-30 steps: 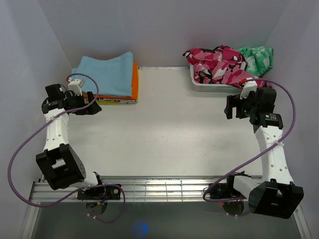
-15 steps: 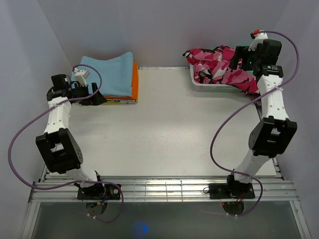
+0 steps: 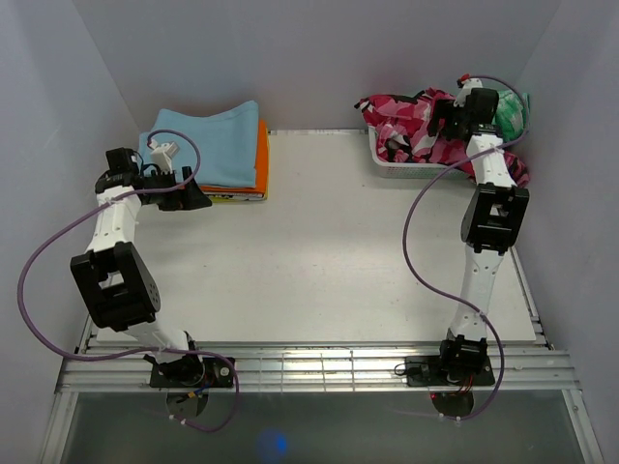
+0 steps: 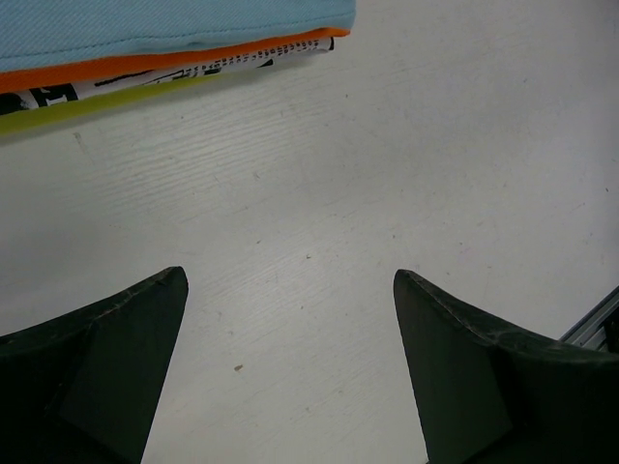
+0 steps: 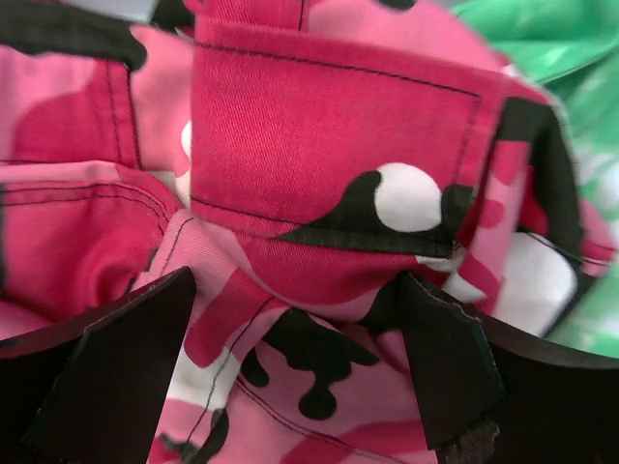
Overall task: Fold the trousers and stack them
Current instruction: Grab the trousers from the pile
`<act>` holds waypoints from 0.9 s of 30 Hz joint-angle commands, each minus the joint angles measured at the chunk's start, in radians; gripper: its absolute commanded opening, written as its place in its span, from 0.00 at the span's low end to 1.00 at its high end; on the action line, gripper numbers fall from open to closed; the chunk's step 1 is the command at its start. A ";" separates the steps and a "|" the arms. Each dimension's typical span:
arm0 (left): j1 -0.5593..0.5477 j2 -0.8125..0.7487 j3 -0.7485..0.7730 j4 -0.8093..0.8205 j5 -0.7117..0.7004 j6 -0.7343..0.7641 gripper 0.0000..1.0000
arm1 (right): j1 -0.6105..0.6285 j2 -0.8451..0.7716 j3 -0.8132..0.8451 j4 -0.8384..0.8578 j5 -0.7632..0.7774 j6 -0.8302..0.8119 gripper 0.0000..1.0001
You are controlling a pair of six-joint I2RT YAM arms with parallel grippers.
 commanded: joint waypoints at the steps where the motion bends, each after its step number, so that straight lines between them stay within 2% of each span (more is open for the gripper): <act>1: -0.003 -0.001 0.042 -0.063 -0.030 0.055 0.98 | 0.039 0.038 0.059 0.066 0.052 -0.045 0.90; 5: -0.003 -0.009 0.039 -0.063 -0.050 0.063 0.98 | 0.050 0.052 0.026 0.053 0.101 -0.078 0.93; 8: -0.003 0.002 0.036 -0.055 -0.041 0.043 0.98 | 0.051 0.034 0.001 0.050 0.126 -0.100 0.55; 9: -0.003 0.014 0.041 -0.052 -0.041 0.036 0.98 | 0.050 0.025 0.001 0.050 0.121 -0.117 0.28; 10: -0.003 0.020 0.042 -0.052 -0.035 0.030 0.98 | 0.050 0.005 0.006 0.047 0.118 -0.120 0.16; 11: -0.003 0.026 0.045 -0.052 -0.032 0.022 0.98 | 0.050 -0.007 0.027 0.043 0.112 -0.120 0.09; 16: -0.002 0.034 0.059 -0.017 0.009 -0.004 0.98 | 0.051 -0.142 0.114 0.044 0.029 -0.112 0.08; 21: -0.003 0.020 0.088 0.011 0.026 -0.053 0.98 | 0.051 -0.393 0.024 0.114 -0.049 -0.085 0.08; 27: -0.003 0.000 0.177 0.055 0.023 -0.105 0.98 | 0.057 -0.627 -0.042 0.099 -0.188 -0.069 0.08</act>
